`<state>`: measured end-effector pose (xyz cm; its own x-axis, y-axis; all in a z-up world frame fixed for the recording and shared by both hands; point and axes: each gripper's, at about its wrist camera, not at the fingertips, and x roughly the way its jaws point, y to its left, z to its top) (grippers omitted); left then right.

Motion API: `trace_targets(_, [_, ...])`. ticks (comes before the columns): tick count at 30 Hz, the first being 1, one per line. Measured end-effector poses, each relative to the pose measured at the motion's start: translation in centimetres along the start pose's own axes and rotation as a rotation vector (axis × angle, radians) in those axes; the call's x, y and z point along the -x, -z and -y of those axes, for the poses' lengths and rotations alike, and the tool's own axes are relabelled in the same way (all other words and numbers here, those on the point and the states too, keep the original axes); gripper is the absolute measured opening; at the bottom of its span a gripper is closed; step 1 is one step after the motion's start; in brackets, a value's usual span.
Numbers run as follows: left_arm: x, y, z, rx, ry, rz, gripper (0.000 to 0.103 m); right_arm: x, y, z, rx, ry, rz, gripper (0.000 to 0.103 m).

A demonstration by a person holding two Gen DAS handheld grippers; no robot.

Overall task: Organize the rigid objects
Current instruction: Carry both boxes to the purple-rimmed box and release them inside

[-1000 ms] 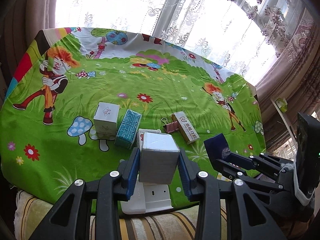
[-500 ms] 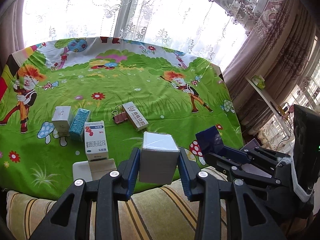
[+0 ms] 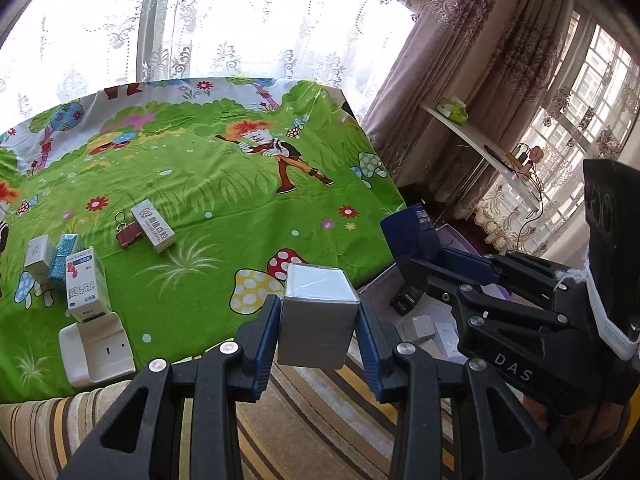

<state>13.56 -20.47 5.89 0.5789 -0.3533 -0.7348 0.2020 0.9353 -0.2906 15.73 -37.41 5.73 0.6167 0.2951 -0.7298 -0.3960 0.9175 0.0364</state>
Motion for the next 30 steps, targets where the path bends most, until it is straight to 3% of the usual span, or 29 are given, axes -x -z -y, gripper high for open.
trace_targets(8, [-1.5,0.0,4.2,-0.072,0.079,-0.032,0.038,1.8,1.8,5.4,-0.094,0.125,-0.002,0.031])
trace_targets(18, [-2.7,-0.7,8.1,-0.136,0.194,-0.048,0.039,3.2,2.4,8.6,-0.172,0.18,0.014,0.032])
trace_targets(24, [-3.1,-0.6,8.8,-0.145,0.229,-0.064,0.053,3.5,2.3,9.0,-0.189,0.191,0.024,0.056])
trace_targets(30, [-2.9,-0.9,7.7,-0.109,0.226,-0.056,0.053,3.5,2.2,8.7,-0.186,0.185,0.024,0.059])
